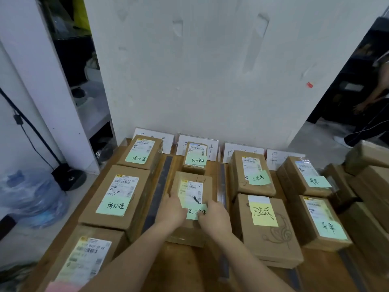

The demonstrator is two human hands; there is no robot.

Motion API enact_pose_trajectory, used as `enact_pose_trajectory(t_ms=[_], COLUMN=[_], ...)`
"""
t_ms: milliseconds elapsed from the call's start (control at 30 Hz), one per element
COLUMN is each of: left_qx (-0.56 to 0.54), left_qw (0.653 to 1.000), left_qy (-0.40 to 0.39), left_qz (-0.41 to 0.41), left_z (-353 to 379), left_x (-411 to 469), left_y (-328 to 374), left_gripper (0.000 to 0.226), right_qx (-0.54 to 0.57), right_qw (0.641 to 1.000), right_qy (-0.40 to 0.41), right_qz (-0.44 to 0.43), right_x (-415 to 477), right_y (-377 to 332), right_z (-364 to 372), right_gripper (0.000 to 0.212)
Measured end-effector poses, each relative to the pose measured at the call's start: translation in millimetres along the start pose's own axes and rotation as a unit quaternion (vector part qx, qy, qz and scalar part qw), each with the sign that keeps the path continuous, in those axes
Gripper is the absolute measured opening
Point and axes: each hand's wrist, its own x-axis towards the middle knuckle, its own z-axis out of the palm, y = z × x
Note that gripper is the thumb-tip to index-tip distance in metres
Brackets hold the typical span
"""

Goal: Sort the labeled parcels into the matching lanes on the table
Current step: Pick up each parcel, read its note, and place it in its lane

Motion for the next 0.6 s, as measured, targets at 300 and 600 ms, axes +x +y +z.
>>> enact_pose_trajectory(t_ms=[300,600], left_qx=[0.033,0.168], left_qw=[0.999,0.969], left_qy=[-0.012,0.051], left_qz=[0.034,0.171], left_z=[2,-31], left_x=[2,-21], left_y=[-3,22], left_gripper=[0.072,0.065], right_qx=[0.0,-0.014], right_qw=[1.0,0.985], right_qy=[0.013,0.125], right_qz=[-0.021,-0.118], right_x=[-1,-24], right_y=[0,6], right_z=[4,-45], right_gripper=[0.041,0.058])
